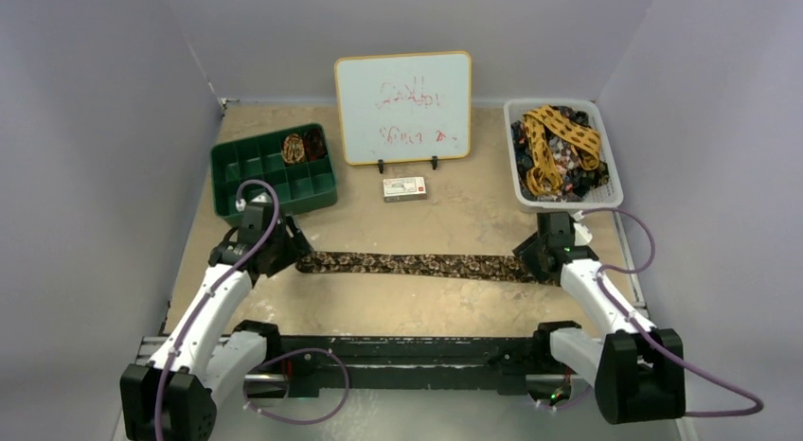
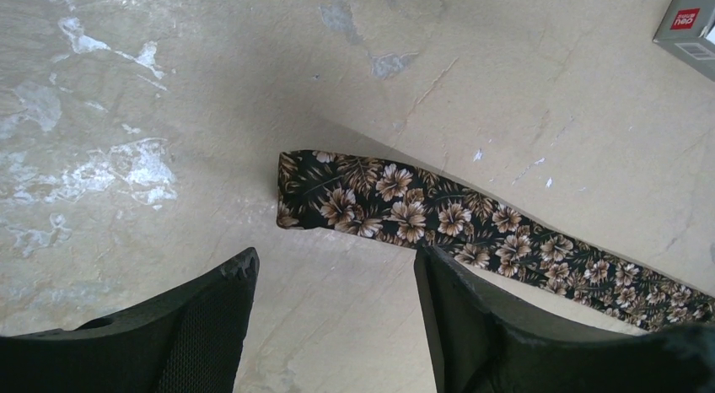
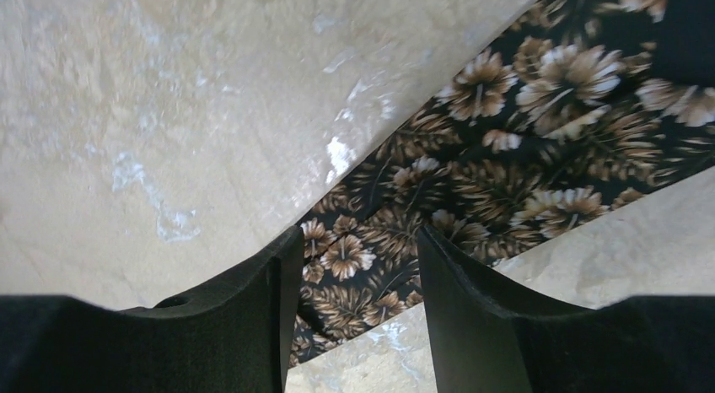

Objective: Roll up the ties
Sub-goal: Roll the tie at the center of the board.

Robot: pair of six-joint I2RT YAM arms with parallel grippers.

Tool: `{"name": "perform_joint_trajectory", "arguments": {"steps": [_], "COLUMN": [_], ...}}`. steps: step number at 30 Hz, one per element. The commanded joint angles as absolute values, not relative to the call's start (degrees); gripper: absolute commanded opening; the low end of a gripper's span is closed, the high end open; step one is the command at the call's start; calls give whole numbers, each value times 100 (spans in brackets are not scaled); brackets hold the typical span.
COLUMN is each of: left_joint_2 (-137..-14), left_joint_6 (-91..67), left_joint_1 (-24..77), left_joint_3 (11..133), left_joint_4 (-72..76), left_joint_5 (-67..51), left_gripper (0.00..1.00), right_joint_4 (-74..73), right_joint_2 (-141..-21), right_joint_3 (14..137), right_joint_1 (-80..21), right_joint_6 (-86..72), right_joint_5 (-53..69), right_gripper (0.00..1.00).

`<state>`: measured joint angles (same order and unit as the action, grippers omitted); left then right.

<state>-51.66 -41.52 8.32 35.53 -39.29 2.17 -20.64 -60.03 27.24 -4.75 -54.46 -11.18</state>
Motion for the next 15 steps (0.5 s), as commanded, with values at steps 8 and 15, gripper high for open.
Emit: {"name": "perform_joint_trajectory", "arguments": {"steps": [8,15], "left_joint_2": [-5295,-5495], "left_joint_6": [-4062,-4203], "left_joint_1": [800,800], "left_joint_3": [3113,3122], "left_joint_4": [-2929,-3208], "left_joint_5": [-215,460], "left_gripper": [67,67], "right_joint_4": [-2249,-1271], "right_joint_2": [-5864,-5690], "right_joint_3": [3067,3175], "right_joint_1": [351,256], "right_joint_6": [-4643,-3532], "right_joint_5": [-924,1522], "right_gripper": [53,50]}}
